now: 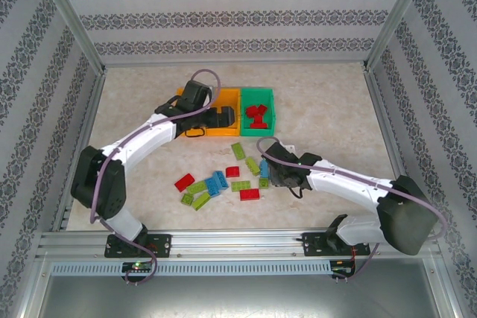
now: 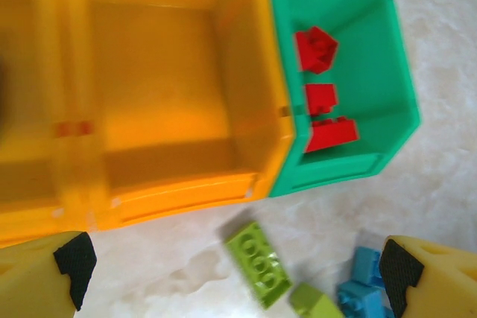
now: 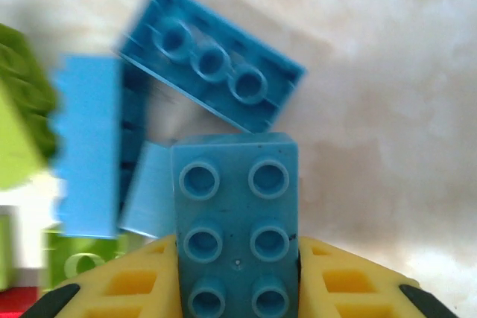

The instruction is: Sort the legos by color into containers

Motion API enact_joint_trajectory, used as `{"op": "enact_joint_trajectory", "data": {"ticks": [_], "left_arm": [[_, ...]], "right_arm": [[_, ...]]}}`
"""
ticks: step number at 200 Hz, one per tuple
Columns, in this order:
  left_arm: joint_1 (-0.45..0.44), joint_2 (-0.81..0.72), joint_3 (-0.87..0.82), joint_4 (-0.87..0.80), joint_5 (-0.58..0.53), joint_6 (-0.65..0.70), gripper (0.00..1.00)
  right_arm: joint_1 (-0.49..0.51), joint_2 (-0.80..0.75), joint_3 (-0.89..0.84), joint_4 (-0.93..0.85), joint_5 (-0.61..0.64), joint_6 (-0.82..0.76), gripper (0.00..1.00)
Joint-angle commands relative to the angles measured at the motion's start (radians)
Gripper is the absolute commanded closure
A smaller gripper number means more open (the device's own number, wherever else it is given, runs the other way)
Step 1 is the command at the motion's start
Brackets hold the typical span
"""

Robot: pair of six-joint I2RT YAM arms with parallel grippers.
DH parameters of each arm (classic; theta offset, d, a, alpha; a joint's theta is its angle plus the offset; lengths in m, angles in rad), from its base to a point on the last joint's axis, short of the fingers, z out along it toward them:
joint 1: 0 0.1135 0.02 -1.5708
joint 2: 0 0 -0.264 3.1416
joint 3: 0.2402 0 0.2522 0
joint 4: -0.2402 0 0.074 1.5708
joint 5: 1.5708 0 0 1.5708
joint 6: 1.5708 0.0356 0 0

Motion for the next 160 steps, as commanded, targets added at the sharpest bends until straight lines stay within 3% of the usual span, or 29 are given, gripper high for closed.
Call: {"op": "enact_joint_trajectory", "data": {"ticks": [1,37,96,160], "left_arm": [[0.032,-0.098,-0.080,-0.021,-0.085,0.031,0.01],[0.068,-0.243,-0.239,-0.052,-0.183,0.022,0.01],[0.089,-0.319,-0.367,-0.185,-0.259,0.033,0.01],[0.088,-0.403,-0.518,-0.166,-0.183,0.024,0.01]], "right_arm": [[0.007,-0.045,0.085,0.058,0.008,-0.069,0.76],[0.000,0.066,0.295,0.173,-0.105,-0.176,0.76],[-0.039,0.543,0.834,0.185,-0.375,-0.211,0.76],[-0.098,0.895,1.232,0.179,-0.552,-0.108,0.74]]}}
